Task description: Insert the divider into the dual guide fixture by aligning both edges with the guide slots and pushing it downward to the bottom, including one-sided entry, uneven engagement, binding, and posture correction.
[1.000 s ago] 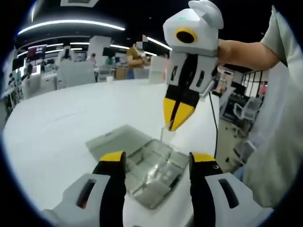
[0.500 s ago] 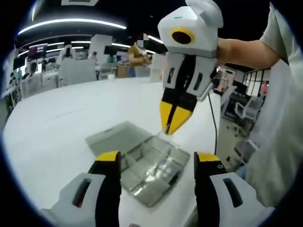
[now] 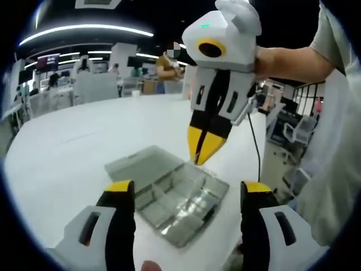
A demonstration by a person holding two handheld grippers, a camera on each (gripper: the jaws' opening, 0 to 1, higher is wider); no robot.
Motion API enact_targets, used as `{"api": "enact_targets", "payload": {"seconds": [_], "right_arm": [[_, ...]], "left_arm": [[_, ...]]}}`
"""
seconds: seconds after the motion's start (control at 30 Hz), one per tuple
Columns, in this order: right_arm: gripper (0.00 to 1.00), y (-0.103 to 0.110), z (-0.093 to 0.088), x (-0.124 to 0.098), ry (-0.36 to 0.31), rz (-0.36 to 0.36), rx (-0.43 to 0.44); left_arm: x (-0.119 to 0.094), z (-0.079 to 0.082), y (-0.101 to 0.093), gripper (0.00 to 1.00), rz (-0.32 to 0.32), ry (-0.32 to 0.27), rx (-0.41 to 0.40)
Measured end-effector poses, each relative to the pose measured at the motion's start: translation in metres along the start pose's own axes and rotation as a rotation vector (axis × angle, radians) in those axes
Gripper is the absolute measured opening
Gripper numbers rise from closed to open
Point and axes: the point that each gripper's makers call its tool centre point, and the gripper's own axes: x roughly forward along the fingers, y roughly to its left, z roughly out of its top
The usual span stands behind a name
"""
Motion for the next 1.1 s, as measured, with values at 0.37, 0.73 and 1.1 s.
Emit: {"api": "enact_targets", "payload": {"seconds": [0.37,0.73,1.1], "right_arm": [[0.00,-0.001,0.000,0.005,0.002,0.007,0.006],[0.00,-0.003,0.001,0.009,0.006,0.012,0.000],[0.00,-0.002,0.003,0.014,0.000,0.023,-0.011]], "left_arm": [[0.001,-0.006,-0.002,0.86,0.005,0.018,0.014],[0.004,-0.010,-0.004,0.94,0.003,0.040,0.015],[0.005,-0.013,-0.004,0.95,-0.001,0.050,0.005]]}}
